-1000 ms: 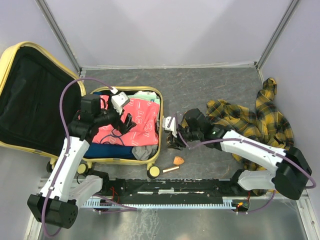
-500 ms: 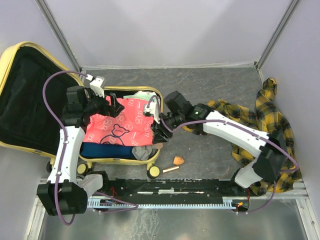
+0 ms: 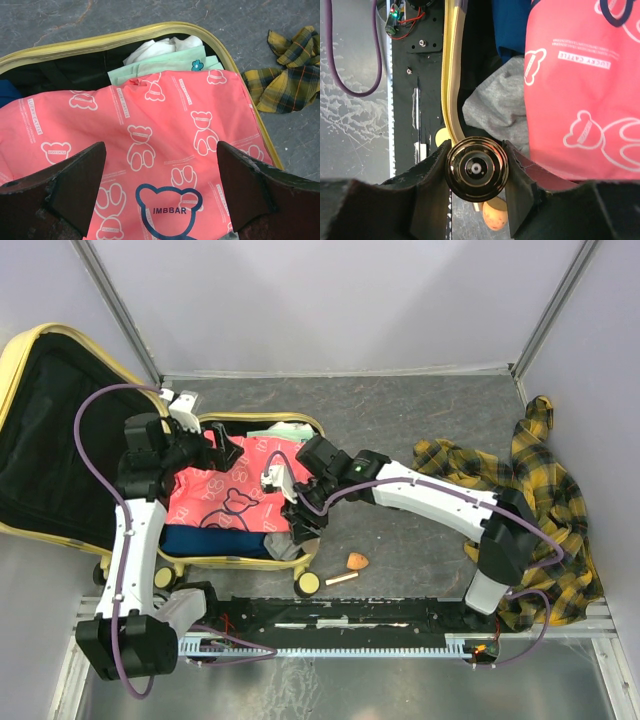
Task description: Pack the luggage
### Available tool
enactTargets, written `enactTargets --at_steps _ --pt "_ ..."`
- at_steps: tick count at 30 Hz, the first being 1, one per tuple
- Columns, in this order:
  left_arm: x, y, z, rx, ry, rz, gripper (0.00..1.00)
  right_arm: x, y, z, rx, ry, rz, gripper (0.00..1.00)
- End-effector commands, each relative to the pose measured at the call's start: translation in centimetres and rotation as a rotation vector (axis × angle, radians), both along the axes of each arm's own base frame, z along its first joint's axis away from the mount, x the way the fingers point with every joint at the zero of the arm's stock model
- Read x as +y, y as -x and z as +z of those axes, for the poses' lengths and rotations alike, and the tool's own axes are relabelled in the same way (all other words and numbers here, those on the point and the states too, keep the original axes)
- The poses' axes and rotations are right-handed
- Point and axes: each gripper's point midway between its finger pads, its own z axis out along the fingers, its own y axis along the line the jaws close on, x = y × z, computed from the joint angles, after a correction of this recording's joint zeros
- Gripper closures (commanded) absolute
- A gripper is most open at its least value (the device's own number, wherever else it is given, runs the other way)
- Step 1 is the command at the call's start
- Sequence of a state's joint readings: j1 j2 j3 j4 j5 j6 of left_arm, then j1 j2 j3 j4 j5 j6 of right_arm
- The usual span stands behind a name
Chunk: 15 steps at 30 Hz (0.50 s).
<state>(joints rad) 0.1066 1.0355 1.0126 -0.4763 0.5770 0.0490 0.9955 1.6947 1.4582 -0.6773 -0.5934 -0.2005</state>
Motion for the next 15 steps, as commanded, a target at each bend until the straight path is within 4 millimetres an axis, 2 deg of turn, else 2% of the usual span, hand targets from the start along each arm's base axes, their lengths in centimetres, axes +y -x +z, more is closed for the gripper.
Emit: enactTargets --at_steps 1,3,5,8,13,15 --pt "0.3 0.1 1.4 -0.043 0.013 0.025 0.04 1.6 0.3 0.3 0.002 0.001 0.035 0.89" --pt "0.4 0.1 1.6 -0.047 0.014 0.028 0.04 1.9 0.3 -0.2 0.012 0.027 0.047 0.86" --pt "0.5 0.1 1.7 -0.049 0.013 0.034 0.04 2.3 0.5 -0.6 0.026 0.051 0.063 0.78" --pt "0.8 0.1 1.9 -0.051 0.018 0.047 0.04 2.9 0.8 -0.7 0.042 0.067 0.074 0.57" --pt "1.1 0.0 2.1 -0.057 0.015 0.053 0.04 3.1 0.9 0.9 0.024 0.013 0.058 0.20" --pt "1.0 0.0 2.0 -0.057 0.015 0.051 0.04 2.6 1.1 1.8 0.010 -0.009 0.056 0.15"
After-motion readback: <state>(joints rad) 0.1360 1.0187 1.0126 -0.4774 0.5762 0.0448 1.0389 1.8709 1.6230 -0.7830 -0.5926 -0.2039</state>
